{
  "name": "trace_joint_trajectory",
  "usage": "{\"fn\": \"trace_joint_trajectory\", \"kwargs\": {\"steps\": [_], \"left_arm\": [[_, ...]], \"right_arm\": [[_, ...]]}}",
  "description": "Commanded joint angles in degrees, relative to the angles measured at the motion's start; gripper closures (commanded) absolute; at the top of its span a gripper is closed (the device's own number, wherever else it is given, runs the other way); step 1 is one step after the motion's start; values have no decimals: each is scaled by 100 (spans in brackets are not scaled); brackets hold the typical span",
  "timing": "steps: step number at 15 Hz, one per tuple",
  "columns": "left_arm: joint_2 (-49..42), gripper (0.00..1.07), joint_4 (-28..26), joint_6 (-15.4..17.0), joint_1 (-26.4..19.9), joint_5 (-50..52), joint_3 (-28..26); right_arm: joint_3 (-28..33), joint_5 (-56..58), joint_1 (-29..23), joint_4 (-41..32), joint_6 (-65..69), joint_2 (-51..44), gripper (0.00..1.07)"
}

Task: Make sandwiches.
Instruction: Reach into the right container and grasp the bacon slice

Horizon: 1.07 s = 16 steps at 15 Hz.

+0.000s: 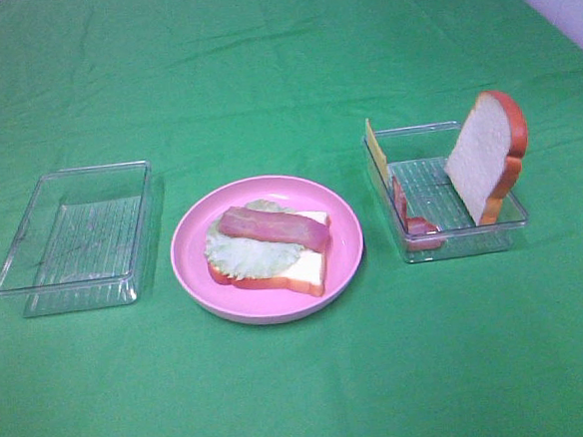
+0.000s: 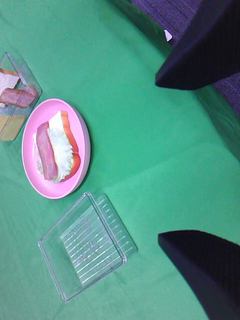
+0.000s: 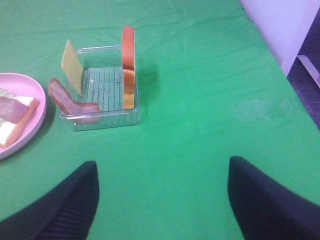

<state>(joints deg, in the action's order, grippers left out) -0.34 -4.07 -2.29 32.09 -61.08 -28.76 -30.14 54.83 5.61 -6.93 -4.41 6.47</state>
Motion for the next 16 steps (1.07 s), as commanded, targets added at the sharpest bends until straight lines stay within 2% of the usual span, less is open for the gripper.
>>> {"fn": "trace_joint_trajectory", "kwargs": {"steps": [1,4,5,7,10,12,14,15,16], "left_arm": [[-109,32,-40,-29,11,115,17],[-109,32,-40,-29,11,115,17],[-109,32,-40,-29,11,115,17],[-109,32,-40,-29,11,115,17],[-109,32,-40,-29,11,115,17],[-109,32,-40,-23,11,115,17],[-109,32,-40,-23,11,115,17],[-109,32,-40,-23,11,115,17],[-109,32,-40,-23,11,115,17]], "right_arm": [[-34,-607,23,-516,-155,968,38],[-69,-1037,23,-1358,-1003,2429,38],[-378,-991,23,-1988,-1650,3696,38],[-768,-900,23,-2332,-1988,4607,40],[-1765,-550,11,-2756,-2252,6154,43],[-2378,-407,-275,-2567,-2166,6893,44],[-2962,-395,-940,-2149,-1690,7494,44],[-3415,-372,-1455,-1599,-991,7993,44],[-3736,-321,-1753,-1152,-481,8296,44]]}}
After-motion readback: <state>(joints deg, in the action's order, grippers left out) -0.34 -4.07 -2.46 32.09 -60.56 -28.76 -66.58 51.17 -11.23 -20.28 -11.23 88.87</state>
